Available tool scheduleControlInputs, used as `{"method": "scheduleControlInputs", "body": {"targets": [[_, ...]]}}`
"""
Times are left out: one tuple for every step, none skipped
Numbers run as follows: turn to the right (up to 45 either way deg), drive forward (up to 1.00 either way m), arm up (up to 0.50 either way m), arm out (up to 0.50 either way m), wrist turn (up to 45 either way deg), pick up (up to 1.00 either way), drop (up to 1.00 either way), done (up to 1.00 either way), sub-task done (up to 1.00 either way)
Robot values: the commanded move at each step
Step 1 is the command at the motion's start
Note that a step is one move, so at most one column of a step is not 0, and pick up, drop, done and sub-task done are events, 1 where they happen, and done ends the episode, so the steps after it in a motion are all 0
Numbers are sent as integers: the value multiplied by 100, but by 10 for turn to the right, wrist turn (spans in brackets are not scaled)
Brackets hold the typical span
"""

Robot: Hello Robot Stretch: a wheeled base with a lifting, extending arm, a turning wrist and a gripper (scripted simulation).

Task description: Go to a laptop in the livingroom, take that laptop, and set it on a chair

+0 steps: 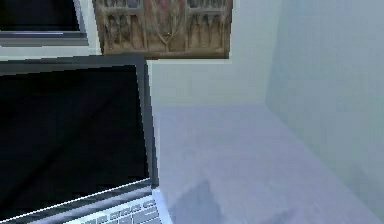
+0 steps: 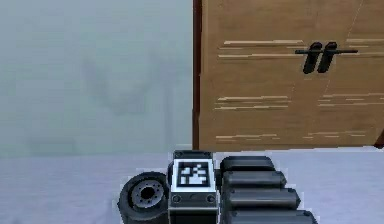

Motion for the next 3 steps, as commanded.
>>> {"method": "scheduleControlInputs", "body": {"targets": [[-300,0,0,0,0,0,0,0,0],[270,0,0,0,0,0,0,0,0],[-270,0,0,0,0,0,0,0,0]]}}
